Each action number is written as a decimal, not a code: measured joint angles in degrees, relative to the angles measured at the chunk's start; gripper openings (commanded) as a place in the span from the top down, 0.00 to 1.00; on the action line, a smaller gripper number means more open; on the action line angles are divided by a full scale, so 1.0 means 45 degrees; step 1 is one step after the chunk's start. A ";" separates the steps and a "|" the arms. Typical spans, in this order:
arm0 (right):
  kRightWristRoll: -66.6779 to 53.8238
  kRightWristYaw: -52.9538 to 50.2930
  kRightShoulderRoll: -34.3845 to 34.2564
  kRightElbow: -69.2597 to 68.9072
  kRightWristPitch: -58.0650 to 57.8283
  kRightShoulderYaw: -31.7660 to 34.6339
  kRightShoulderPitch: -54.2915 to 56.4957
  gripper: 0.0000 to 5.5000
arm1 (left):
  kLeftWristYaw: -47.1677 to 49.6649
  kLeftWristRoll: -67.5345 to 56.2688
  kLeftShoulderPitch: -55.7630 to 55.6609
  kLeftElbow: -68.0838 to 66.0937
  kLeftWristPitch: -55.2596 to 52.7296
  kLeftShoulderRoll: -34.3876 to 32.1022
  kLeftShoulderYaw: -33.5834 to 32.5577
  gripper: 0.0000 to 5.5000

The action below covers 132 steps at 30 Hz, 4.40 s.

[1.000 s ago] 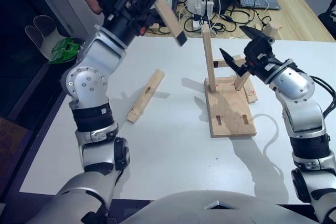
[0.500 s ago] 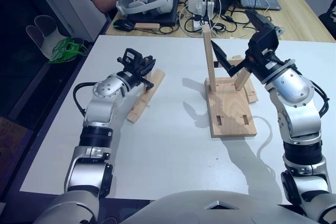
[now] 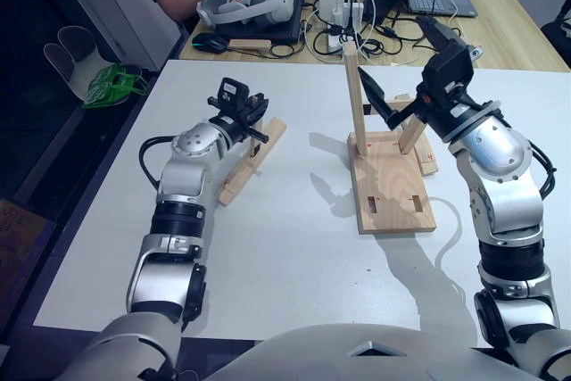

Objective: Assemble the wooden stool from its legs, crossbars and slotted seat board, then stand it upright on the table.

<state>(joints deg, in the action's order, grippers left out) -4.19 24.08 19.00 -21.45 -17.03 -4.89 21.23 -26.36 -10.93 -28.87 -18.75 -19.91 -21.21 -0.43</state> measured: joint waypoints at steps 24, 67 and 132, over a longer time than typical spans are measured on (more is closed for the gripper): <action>-0.0023 0.0302 0.0027 0.0617 0.0029 0.0117 0.0884 0.02 | 0.2302 0.0560 -0.1416 -0.5448 0.6347 0.3251 -0.0813 0.92; -0.0259 0.0880 0.0338 0.0731 -0.0083 -0.0129 0.1251 0.02 | 0.5686 0.3152 -0.2457 -1.0501 1.3208 0.3403 -0.0746 0.93; 0.0776 -0.0971 -0.0246 0.1969 0.1869 0.0267 0.1269 0.02 | 0.3218 0.1298 -1.0133 -1.1190 0.2726 0.2469 -0.2052 0.50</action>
<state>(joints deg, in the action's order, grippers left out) -0.70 19.71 17.89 -12.59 -8.61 -3.69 26.94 -11.87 -5.09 -74.47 -69.10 -7.64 -10.10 -9.67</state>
